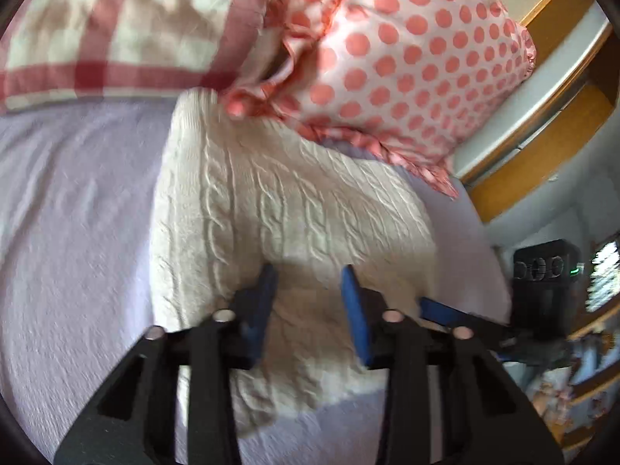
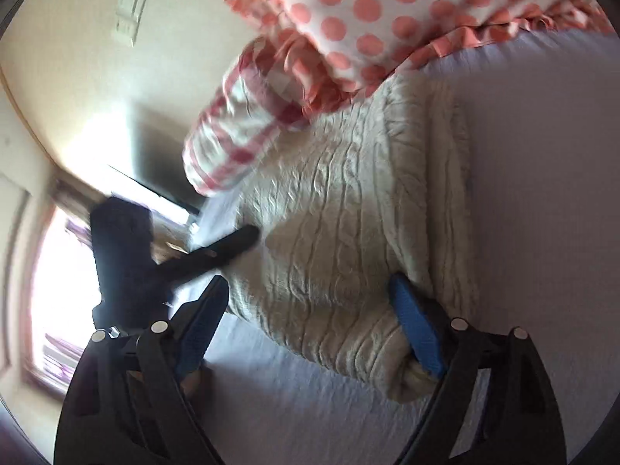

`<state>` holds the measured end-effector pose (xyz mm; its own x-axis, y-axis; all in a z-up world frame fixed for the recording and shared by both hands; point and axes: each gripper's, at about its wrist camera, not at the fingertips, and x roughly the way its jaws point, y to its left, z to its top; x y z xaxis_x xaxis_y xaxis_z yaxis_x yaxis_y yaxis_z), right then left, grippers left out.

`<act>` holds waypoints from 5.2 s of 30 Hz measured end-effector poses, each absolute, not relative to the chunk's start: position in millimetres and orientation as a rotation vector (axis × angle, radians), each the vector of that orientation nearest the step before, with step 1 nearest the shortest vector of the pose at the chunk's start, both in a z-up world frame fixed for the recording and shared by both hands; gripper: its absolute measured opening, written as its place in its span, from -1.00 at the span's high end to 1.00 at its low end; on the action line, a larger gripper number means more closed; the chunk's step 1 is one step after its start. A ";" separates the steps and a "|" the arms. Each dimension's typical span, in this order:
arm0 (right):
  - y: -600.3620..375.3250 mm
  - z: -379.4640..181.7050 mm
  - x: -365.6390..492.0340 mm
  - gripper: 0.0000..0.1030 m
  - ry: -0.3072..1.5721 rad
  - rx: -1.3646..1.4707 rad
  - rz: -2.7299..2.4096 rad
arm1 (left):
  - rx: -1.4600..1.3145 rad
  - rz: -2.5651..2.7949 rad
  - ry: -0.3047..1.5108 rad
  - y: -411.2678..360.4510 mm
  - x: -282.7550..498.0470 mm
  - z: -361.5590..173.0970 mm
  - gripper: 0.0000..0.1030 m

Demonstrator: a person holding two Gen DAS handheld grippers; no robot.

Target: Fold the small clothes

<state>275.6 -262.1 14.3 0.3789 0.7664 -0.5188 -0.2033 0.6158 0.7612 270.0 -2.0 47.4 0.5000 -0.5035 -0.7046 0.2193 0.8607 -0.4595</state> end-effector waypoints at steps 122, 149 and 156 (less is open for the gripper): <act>-225.5 0.9 145.4 -0.97 0.980 -0.004 0.085 | 0.076 -0.099 0.971 5.1 140.4 9.4 -0.97; -224.7 1.3 145.7 -0.97 0.980 -0.002 0.082 | 0.084 -0.109 0.966 4.7 139.9 9.0 -0.97; -224.5 1.5 145.5 -0.97 0.980 -0.001 0.081 | 0.084 -0.108 0.968 3.9 139.8 9.4 -0.97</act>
<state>145.5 -224.5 1.5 0.5544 0.0680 -0.8295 -0.0690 0.9970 0.0356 139.8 3.9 9.4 0.5625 -0.0541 -0.8250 0.1291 0.9914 0.0230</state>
